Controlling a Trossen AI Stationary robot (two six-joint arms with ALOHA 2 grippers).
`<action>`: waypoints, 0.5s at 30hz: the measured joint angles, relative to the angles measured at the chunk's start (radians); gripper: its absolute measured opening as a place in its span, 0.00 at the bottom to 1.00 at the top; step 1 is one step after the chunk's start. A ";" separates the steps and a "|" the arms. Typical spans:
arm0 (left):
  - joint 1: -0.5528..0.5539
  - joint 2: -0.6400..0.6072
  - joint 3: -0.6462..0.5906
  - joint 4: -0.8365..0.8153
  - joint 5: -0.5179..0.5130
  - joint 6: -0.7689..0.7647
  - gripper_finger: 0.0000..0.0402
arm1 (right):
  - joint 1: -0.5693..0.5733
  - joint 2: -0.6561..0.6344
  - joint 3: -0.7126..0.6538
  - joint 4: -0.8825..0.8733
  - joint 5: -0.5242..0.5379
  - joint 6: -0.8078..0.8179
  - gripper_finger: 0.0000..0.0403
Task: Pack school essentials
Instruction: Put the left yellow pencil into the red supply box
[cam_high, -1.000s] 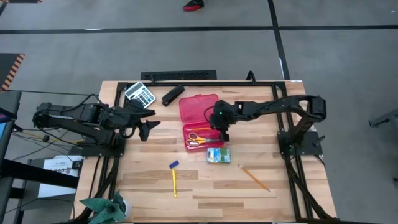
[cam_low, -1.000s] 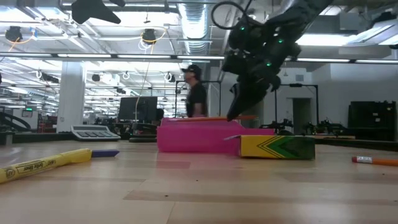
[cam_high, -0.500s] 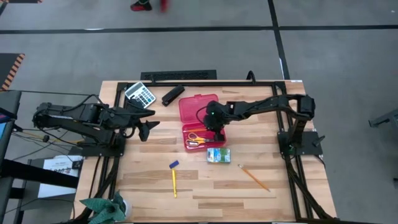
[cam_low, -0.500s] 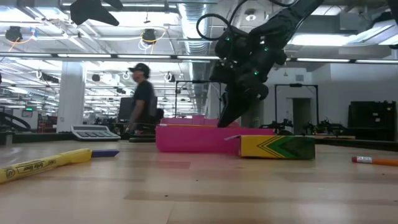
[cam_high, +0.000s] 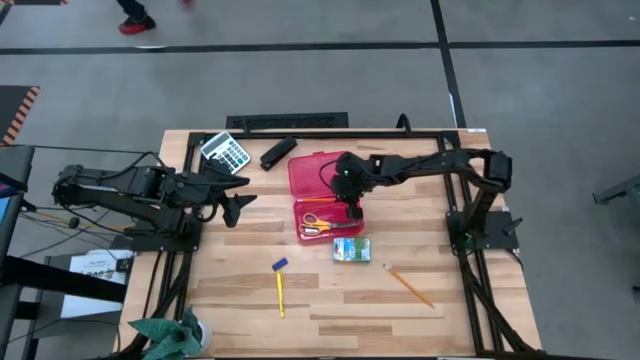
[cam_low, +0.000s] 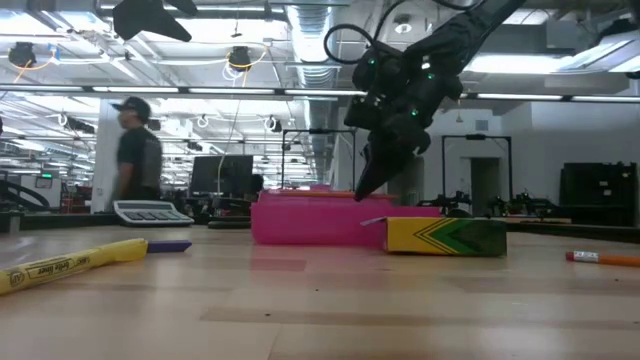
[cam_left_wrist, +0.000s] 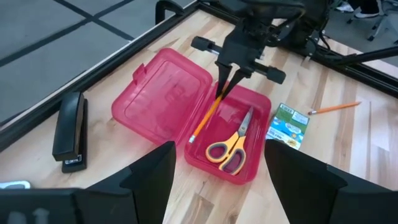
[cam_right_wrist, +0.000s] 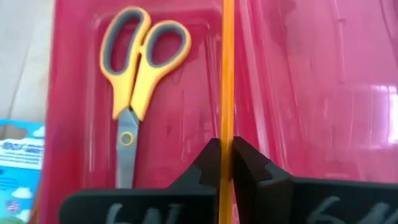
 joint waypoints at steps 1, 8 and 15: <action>0.000 0.000 0.000 0.000 0.000 0.000 0.60 | 0.000 0.001 0.000 -0.006 0.000 -0.001 0.08; 0.000 0.000 0.000 0.000 -0.003 0.000 0.60 | 0.031 0.001 0.000 0.006 -0.007 -0.028 0.07; 0.000 0.000 0.000 0.000 -0.003 0.000 0.60 | 0.027 0.001 0.000 0.025 0.009 -0.028 0.10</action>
